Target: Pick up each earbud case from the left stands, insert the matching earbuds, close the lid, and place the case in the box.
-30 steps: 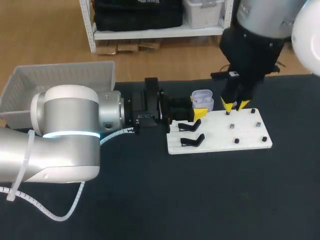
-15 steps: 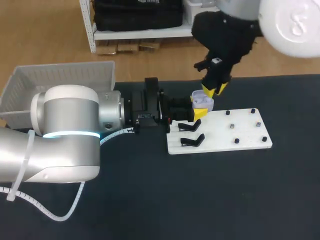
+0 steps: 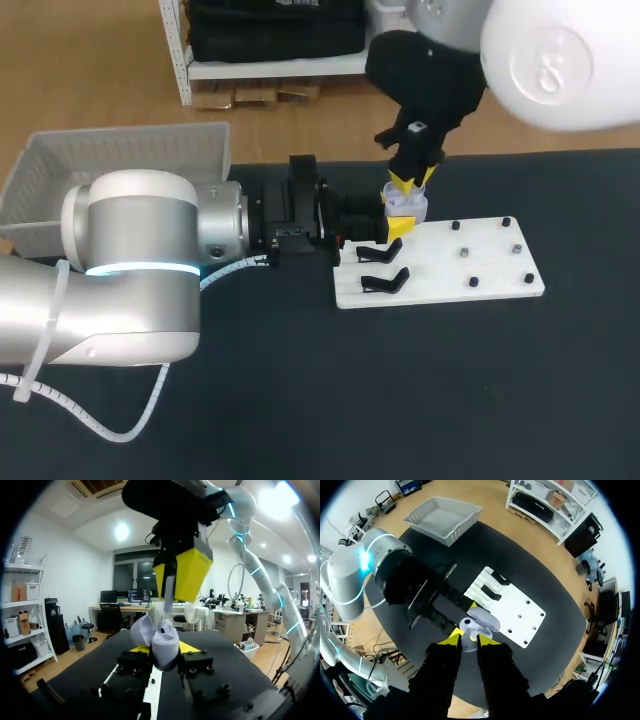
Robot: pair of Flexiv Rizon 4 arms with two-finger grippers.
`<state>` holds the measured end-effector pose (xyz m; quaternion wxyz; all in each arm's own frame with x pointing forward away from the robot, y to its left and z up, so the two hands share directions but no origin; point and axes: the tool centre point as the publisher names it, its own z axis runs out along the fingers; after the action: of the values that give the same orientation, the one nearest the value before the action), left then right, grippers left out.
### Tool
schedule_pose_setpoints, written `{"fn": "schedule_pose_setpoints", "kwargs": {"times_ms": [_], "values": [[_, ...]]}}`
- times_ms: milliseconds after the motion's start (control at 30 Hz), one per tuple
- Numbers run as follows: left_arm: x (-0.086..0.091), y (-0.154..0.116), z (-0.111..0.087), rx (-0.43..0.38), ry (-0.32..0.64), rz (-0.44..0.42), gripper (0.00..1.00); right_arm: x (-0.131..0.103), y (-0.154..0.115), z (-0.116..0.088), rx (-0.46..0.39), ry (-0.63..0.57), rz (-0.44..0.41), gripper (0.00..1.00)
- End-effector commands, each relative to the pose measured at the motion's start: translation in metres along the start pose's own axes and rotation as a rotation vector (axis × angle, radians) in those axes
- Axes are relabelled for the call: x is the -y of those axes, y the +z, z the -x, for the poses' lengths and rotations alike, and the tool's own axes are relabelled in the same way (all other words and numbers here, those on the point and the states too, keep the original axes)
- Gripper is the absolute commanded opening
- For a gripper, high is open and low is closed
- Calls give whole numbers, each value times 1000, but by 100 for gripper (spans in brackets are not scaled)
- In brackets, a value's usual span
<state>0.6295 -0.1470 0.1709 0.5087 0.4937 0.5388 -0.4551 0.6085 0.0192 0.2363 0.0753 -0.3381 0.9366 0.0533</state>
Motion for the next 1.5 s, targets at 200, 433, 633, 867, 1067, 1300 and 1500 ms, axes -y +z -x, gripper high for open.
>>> {"fn": "schedule_pose_setpoints", "kwargs": {"times_ms": [200, 433, 633, 867, 1067, 1300, 1500], "values": [[2, 1, -2, 7, 4, 11, 0, -3, 7, -4, 6, -18, -7, 0], [2, 1, -2, 7, 4, 11, 0, -4, 11, -1, -7, -26, -9, 0], [2, 1, -2, 7, 4, 11, 0, -4, 14, 2, -11, -33, -10, 0], [2, 1, -2, 7, 4, 11, 0, -2, 16, 4, -16, -34, -15, 0], [2, 1, -2, 7, 4, 11, 0, 1, 19, 7, -15, -34, -23, 0], [2, 1, -2, 7, 4, 11, 0, 2, 21, 7, -19, -35, -27, 0], [2, 1, -2, 7, 4, 11, 0, 2, 24, 7, -24, -35, -26, 0]]}}
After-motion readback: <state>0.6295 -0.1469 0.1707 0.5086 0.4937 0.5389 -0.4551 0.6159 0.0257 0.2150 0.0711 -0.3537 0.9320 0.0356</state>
